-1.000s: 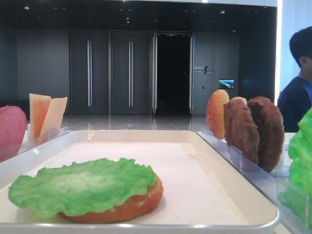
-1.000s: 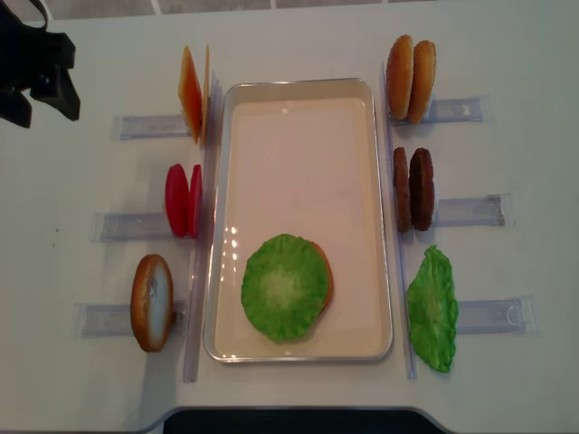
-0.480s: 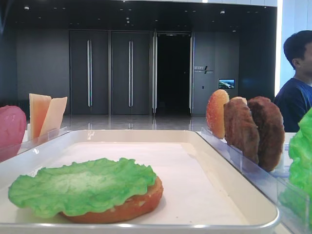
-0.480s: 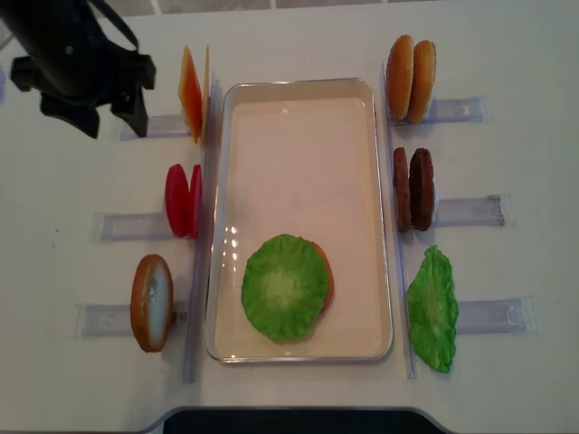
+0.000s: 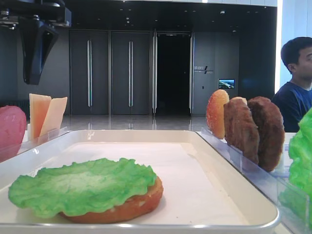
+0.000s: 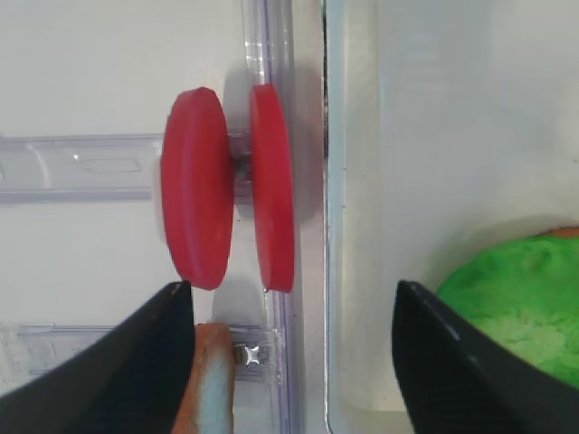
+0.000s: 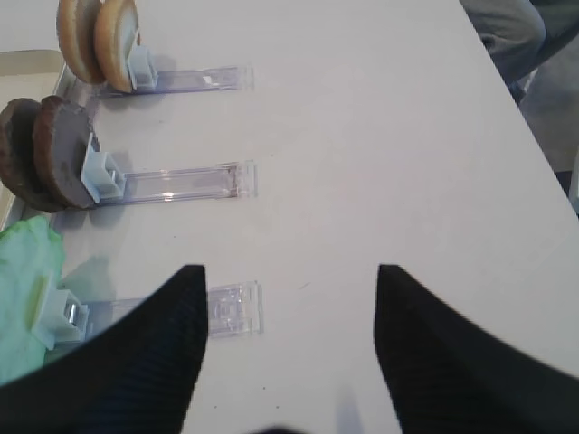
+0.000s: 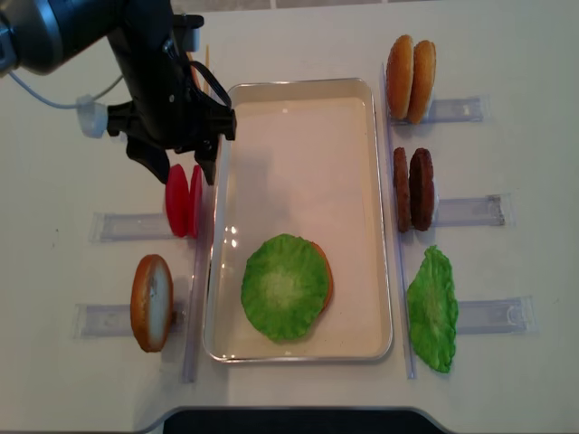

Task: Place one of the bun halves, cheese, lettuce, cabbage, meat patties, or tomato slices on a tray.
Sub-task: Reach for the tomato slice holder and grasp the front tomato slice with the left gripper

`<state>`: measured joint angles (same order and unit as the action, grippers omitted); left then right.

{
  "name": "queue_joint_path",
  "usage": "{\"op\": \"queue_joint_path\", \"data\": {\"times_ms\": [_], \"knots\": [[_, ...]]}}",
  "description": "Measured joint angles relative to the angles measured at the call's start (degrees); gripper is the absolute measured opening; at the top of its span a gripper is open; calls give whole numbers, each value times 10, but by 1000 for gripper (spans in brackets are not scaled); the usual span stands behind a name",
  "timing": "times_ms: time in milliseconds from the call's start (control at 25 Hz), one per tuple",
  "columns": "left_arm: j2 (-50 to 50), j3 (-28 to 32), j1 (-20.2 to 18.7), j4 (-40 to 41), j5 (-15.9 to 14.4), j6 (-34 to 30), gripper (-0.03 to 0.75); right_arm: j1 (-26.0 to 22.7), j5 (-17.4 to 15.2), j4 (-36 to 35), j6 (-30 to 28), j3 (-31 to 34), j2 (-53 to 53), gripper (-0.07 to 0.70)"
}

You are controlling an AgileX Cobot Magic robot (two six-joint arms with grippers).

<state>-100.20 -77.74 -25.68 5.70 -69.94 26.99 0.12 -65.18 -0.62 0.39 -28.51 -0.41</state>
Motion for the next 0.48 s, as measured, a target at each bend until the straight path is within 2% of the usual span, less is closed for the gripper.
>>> {"op": "queue_joint_path", "data": {"times_ms": [480], "knots": [[-25, 0, 0, 8, 1, 5, 520, 0, 0, -1, 0, 0, 0, 420]]}}
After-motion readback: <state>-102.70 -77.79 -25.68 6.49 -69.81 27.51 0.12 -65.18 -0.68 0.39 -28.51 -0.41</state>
